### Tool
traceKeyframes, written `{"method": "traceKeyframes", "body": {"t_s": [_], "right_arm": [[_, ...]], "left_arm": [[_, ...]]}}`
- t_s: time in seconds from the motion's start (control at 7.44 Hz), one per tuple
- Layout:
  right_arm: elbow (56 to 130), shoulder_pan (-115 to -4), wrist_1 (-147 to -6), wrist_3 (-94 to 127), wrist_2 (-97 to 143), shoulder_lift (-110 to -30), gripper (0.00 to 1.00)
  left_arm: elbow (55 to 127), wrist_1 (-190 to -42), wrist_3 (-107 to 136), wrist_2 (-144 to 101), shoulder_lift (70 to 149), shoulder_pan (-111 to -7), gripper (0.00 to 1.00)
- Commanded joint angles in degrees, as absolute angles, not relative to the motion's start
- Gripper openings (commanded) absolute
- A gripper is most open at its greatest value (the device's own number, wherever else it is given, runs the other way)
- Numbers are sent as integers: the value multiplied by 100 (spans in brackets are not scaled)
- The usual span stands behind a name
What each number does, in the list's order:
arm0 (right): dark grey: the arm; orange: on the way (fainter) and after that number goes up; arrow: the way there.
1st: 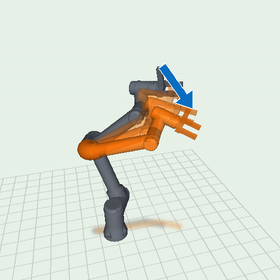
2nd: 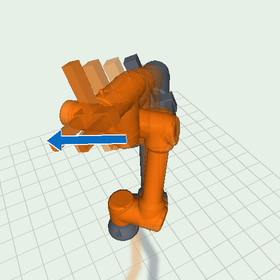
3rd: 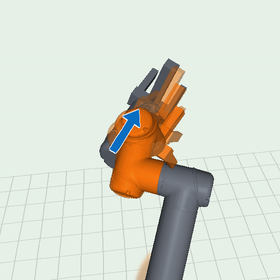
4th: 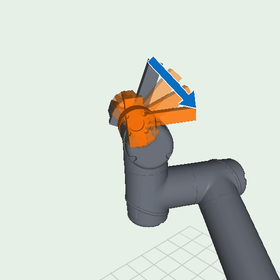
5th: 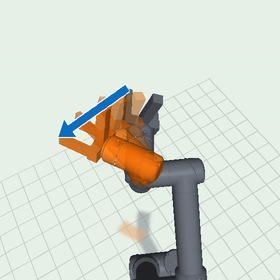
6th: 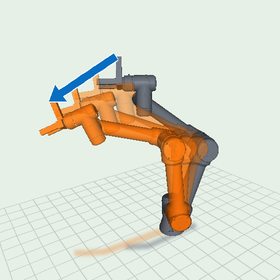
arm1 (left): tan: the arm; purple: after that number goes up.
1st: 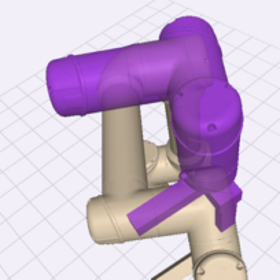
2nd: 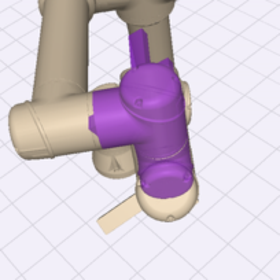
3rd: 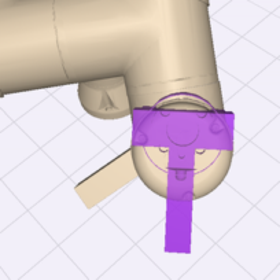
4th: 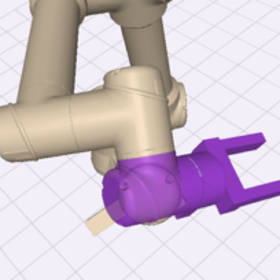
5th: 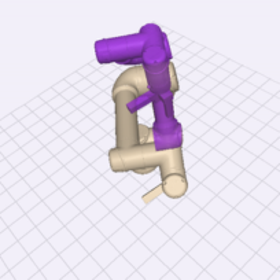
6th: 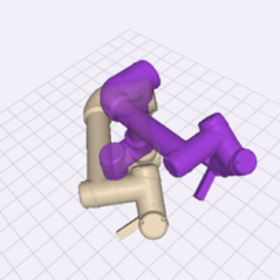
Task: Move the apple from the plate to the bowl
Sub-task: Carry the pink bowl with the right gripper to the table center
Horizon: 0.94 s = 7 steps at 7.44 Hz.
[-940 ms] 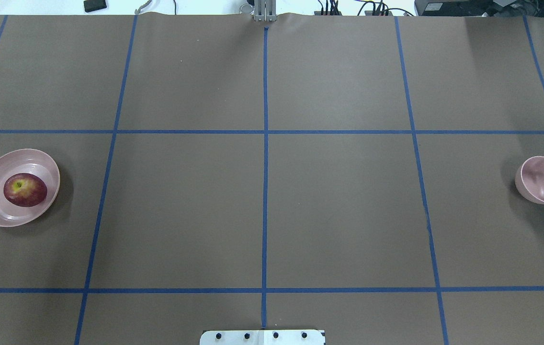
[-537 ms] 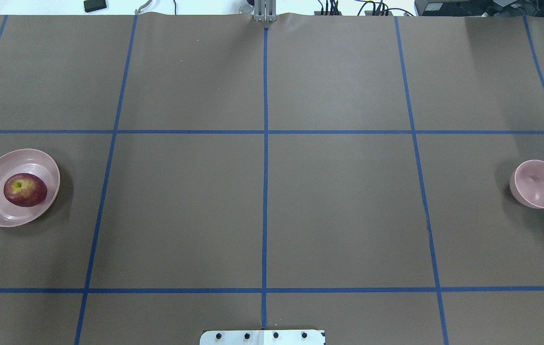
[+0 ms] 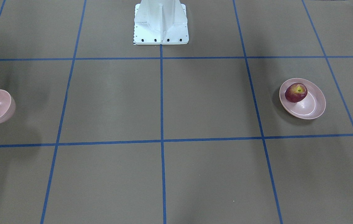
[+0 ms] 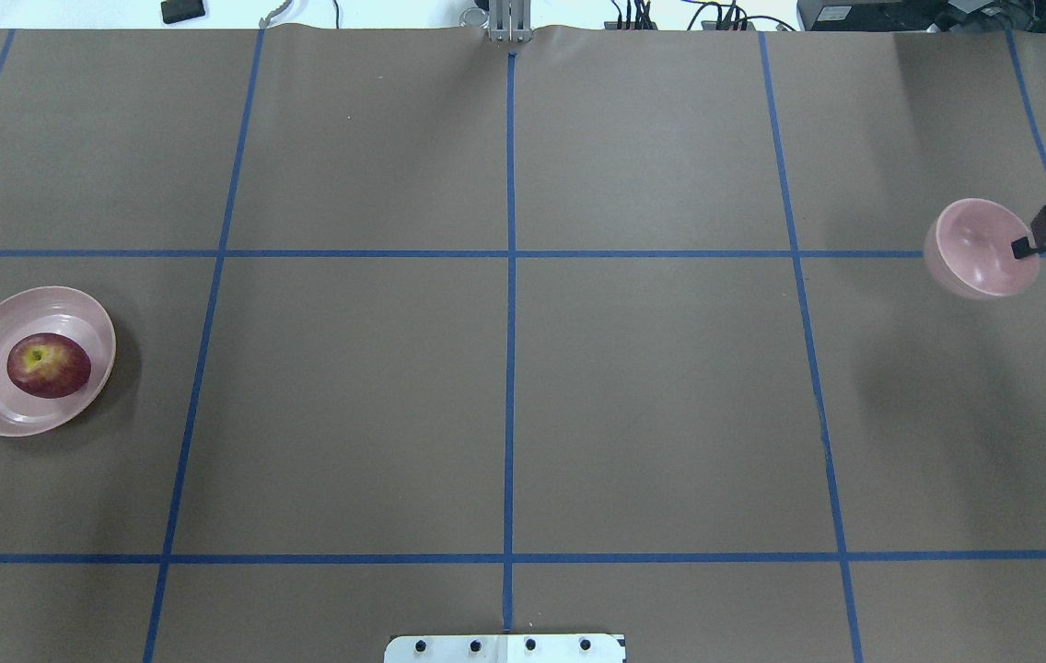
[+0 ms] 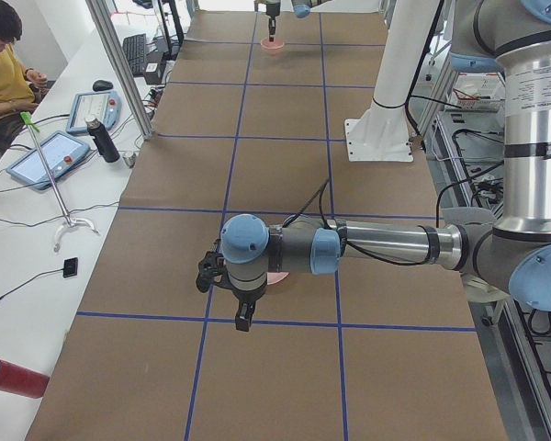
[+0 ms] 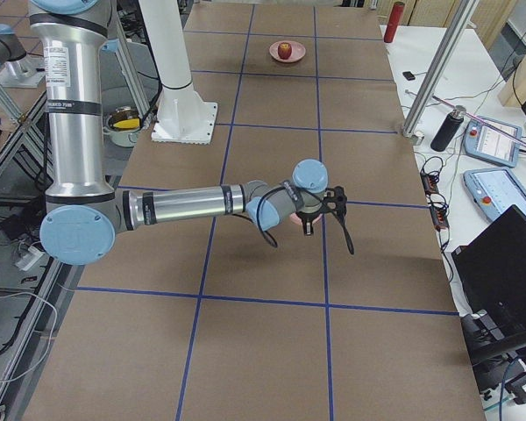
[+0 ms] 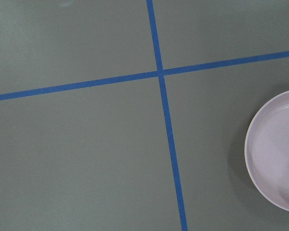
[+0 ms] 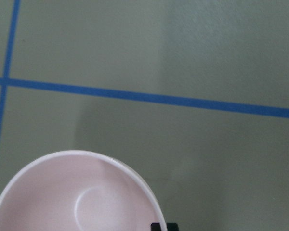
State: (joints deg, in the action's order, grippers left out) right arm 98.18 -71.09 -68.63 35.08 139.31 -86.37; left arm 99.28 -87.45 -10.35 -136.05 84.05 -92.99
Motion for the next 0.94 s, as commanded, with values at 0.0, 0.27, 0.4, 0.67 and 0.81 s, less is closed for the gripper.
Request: {"method": "traceKeyframes", "body": {"t_s": [0.0,0.27,0.4,0.67,0.81], "right_arm": [[10283,-6202,-7400,5578,13460,-7530,0],[10187,-4666,-7636,7253,12189,-6474,0],[10073,-4128,-7925,7695,11590,-6034,0],[9557,-3588,-7998,8163,11182,-5444,0],[9275,-3395,-7955,8339,11014,-5240,0]], "left_arm": [[9932,-8745,-1028,-13605,8402,-9290,98],[9914,-8745,-1028,-13605,8411,-9272,98],[9905,-8806,-1002,-13605,8394,-9264,98],[9905,-8842,-993,-13605,8367,-9264,98],[9897,-8850,-993,-13605,8367,-9264,98]]}}
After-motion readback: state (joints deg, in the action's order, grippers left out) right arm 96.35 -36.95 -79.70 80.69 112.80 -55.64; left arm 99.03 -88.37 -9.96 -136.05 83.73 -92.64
